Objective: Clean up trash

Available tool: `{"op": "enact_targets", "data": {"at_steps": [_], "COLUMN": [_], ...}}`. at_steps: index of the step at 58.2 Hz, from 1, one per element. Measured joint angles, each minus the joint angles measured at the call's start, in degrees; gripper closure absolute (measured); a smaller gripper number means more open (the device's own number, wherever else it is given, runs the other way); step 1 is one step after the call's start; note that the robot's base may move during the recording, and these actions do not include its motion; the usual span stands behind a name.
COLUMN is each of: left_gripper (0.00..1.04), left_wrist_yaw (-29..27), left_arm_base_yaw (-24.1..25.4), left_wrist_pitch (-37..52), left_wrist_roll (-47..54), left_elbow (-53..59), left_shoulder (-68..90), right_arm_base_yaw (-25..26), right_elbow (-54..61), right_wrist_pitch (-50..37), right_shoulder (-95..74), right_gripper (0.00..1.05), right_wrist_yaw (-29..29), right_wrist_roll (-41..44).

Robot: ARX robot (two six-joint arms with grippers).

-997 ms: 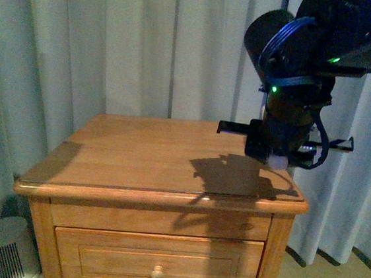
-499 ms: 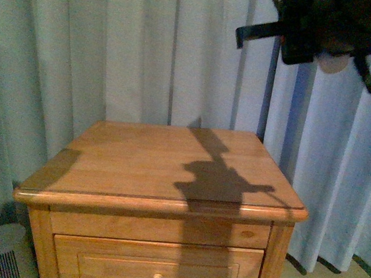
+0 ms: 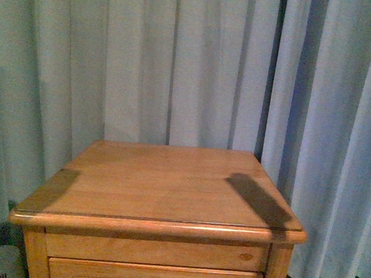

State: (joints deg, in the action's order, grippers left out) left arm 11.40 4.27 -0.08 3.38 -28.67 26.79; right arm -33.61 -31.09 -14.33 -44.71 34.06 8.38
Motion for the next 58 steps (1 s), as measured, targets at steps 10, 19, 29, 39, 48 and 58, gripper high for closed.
{"op": "enact_targets", "data": {"at_steps": [10,19,29,39,48,58], "left_gripper": [0.77,0.77,0.77,0.77,0.77,0.77], "left_wrist_yaw": [0.0,0.0,0.0,0.0,0.0,0.4], "left_arm_base_yaw": [0.0,0.0,0.0,0.0,0.0,-0.1], "left_wrist_pitch": [0.0,0.0,0.0,0.0,0.0,0.0], "left_wrist_roll": [0.0,0.0,0.0,0.0,0.0,0.0], "left_elbow": [0.0,0.0,0.0,0.0,0.0,0.0], "left_shoulder": [0.0,0.0,0.0,0.0,0.0,0.2], "right_arm_base_yaw": [-1.6,-2.4,-2.6,-2.6,-2.6,-2.6], "right_elbow": [1.6,2.7,3.5,3.5,3.5,3.5], "right_wrist_pitch": [-1.2,-1.9,-2.4,-2.5,-2.5,-2.5], "right_shoulder": [2.3,2.7,3.3,3.3,3.3,3.6], "right_gripper": [0.85,0.85,0.85,0.85,0.85,0.85], "right_wrist_yaw": [1.7,3.0,3.0,3.0,3.0,3.5], "right_wrist_roll": [-0.4,-1.4,-1.9,-2.2,-2.4,-2.6]}}
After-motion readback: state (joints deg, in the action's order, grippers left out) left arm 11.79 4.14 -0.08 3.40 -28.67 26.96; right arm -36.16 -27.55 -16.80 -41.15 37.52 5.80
